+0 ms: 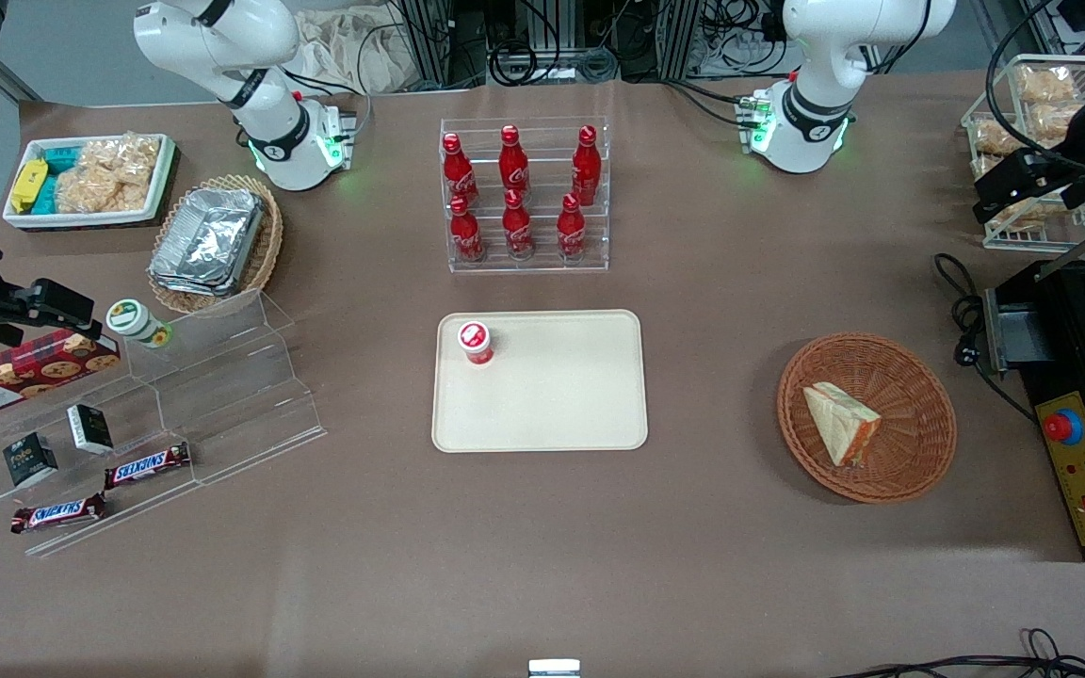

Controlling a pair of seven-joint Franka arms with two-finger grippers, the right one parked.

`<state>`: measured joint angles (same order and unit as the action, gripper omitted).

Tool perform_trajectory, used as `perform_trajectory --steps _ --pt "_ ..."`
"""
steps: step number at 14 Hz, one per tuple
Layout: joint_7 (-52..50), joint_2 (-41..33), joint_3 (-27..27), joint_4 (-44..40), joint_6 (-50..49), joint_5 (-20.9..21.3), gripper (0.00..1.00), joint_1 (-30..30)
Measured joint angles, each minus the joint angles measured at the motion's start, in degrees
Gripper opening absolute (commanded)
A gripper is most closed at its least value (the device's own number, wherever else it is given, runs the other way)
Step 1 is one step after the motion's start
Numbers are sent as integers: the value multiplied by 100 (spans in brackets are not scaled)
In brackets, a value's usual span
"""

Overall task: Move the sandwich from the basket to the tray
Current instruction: 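Move the left gripper over the wicker basket toward the wrapped sandwich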

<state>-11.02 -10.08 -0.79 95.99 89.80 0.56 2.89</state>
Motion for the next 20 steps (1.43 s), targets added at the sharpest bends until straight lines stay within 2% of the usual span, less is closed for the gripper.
perform_trajectory --steps 8,11,16,20 --pt "-206 89 1 -62 -60 -77 100 9" --pt "-248 388 -14 -63 43 -97 100 8" --pt "-503 1194 -16 2 722 -116 100 7" --pt "-793 1593 -23 639 1833 -218 100 6"
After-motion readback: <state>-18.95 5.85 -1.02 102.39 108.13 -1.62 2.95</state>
